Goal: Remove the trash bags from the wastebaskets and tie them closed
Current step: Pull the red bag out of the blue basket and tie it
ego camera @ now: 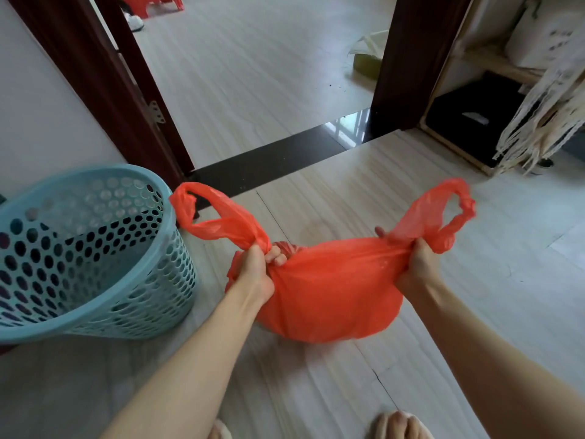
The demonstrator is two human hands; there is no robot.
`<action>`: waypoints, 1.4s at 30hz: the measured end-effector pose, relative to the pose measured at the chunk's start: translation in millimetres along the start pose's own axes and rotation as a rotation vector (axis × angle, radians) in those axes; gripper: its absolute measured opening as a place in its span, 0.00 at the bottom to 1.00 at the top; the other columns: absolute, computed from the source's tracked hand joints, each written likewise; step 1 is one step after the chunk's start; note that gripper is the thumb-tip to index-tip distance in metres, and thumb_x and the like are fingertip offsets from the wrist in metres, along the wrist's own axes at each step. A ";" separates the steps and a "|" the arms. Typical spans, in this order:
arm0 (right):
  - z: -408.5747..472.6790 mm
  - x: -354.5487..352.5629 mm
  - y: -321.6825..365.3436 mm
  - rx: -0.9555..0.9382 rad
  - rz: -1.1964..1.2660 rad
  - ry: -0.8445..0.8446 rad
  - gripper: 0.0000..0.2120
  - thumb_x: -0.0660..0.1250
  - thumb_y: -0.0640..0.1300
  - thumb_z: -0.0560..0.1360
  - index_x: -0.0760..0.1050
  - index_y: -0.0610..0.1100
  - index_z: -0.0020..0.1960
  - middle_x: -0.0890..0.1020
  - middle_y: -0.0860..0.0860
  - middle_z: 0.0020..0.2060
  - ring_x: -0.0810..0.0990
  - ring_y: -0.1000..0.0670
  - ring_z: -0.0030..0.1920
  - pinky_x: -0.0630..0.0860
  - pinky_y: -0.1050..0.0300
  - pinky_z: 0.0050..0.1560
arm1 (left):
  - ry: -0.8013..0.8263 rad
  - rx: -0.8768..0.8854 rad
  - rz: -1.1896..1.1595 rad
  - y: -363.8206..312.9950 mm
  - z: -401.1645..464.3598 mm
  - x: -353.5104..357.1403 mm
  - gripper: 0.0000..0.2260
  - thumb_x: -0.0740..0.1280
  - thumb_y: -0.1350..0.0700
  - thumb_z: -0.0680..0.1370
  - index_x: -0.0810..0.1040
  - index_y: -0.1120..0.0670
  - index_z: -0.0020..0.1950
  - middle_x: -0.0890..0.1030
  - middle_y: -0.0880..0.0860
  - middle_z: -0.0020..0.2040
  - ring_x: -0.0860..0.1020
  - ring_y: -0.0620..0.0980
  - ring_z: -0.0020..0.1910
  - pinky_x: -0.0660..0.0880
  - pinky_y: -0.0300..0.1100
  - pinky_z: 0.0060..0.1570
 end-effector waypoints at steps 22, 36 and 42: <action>-21.3 10.9 -19.6 -0.565 -0.919 0.291 0.05 0.64 0.34 0.74 0.77 0.39 0.49 0.78 0.49 0.40 0.75 0.62 0.37 0.70 0.66 0.38 | -0.002 0.066 0.187 9.6 22.3 -33.0 0.09 0.59 0.71 0.76 0.76 0.63 0.40 0.83 0.54 0.29 0.82 0.47 0.27 0.81 0.40 0.35; -15.7 1.8 -36.1 -0.155 -1.104 0.143 0.16 0.57 0.43 0.79 0.80 0.35 0.49 0.78 0.45 0.34 0.74 0.55 0.23 0.69 0.65 0.23 | 0.117 0.284 0.495 8.9 -0.7 -5.7 0.25 0.52 0.54 0.82 0.82 0.56 0.32 0.85 0.50 0.38 0.78 0.54 0.46 0.72 0.48 0.56; -22.2 5.8 -47.6 -0.188 -1.212 0.191 0.16 0.56 0.41 0.78 0.80 0.35 0.44 0.81 0.39 0.39 0.78 0.43 0.37 0.69 0.56 0.36 | 0.066 0.237 0.387 17.1 -6.6 21.1 0.16 0.51 0.57 0.81 0.63 0.54 0.33 0.59 0.46 0.13 0.58 0.43 0.12 0.65 0.32 0.19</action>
Point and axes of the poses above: each hand's wrist, its own z-axis towards the middle knuckle, its own x-axis out of the palm, y = z × x, the point moved 1 cm from there along z, towards the middle knuckle
